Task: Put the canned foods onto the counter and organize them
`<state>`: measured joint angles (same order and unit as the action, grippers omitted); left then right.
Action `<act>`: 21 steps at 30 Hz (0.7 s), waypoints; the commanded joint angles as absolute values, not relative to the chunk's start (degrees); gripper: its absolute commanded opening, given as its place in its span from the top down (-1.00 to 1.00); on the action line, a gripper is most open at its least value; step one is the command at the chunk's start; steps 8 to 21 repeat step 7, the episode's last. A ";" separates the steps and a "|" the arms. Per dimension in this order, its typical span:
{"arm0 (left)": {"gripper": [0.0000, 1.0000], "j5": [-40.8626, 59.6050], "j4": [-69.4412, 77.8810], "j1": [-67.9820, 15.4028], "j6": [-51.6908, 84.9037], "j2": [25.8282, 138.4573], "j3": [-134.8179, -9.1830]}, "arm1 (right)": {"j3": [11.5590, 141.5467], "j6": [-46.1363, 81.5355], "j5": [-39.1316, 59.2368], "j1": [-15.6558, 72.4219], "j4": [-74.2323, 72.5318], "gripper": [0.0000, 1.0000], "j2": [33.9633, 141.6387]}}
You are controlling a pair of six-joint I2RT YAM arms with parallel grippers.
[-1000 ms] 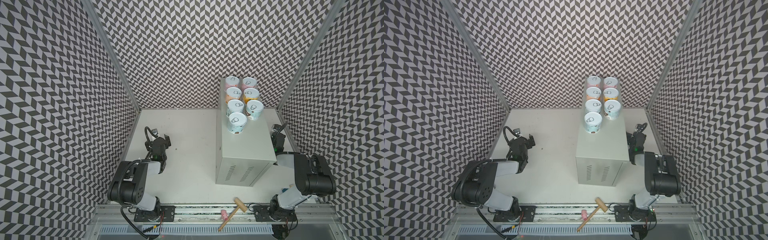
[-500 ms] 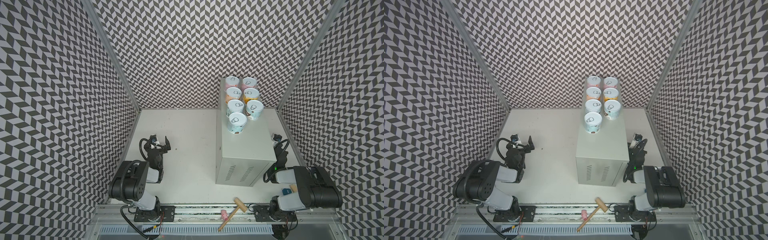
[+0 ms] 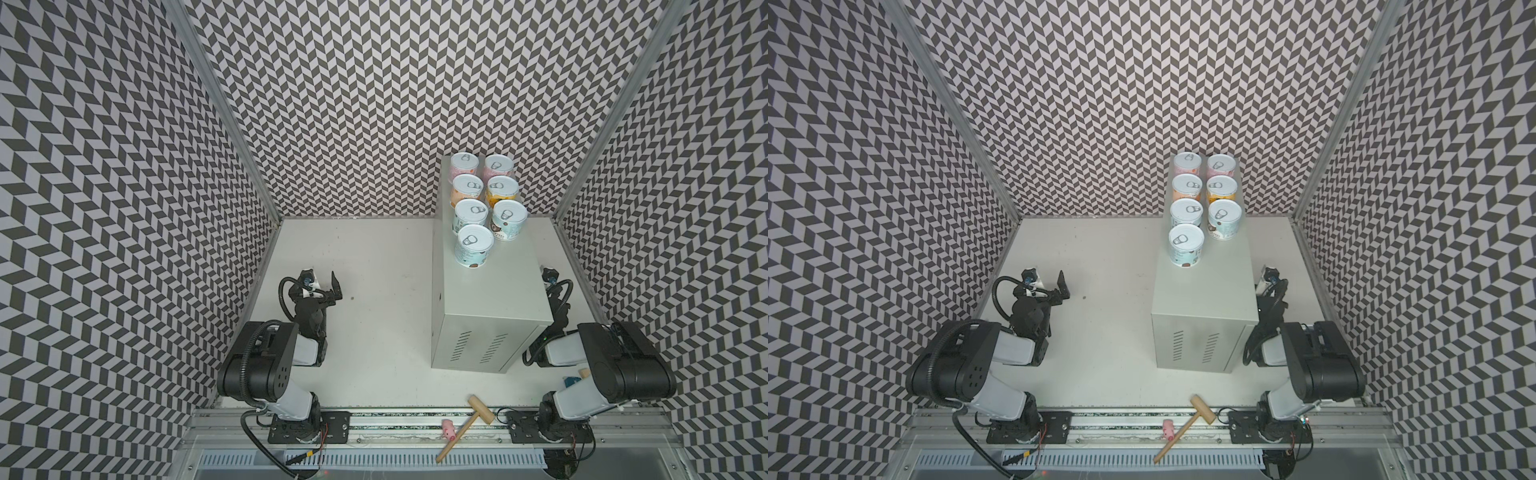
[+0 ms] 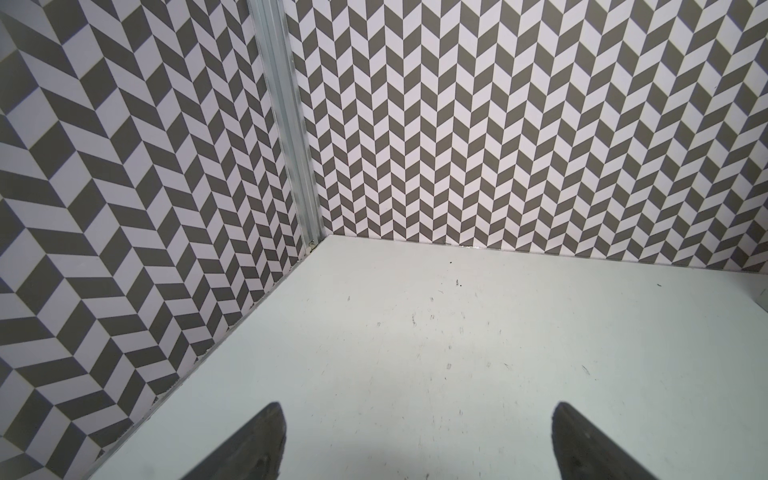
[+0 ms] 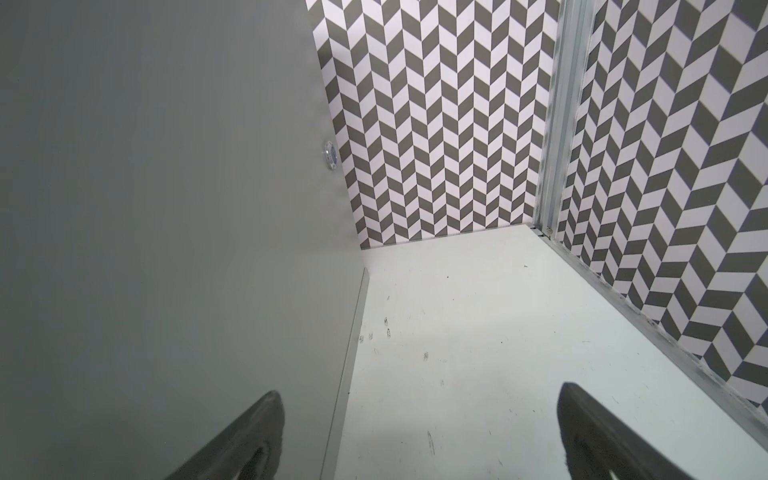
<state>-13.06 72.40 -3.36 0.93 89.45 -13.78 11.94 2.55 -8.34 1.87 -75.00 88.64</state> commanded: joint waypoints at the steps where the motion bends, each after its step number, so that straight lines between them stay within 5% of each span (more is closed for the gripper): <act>1: -1.00 -12.39 74.29 -3.23 0.57 89.34 -13.62 | 11.24 1.67 -9.51 2.29 -79.06 -0.98 89.23; 21: -1.00 -8.79 72.95 -2.28 0.44 89.26 -14.15 | 11.24 1.58 -9.48 2.28 -79.18 -0.99 89.35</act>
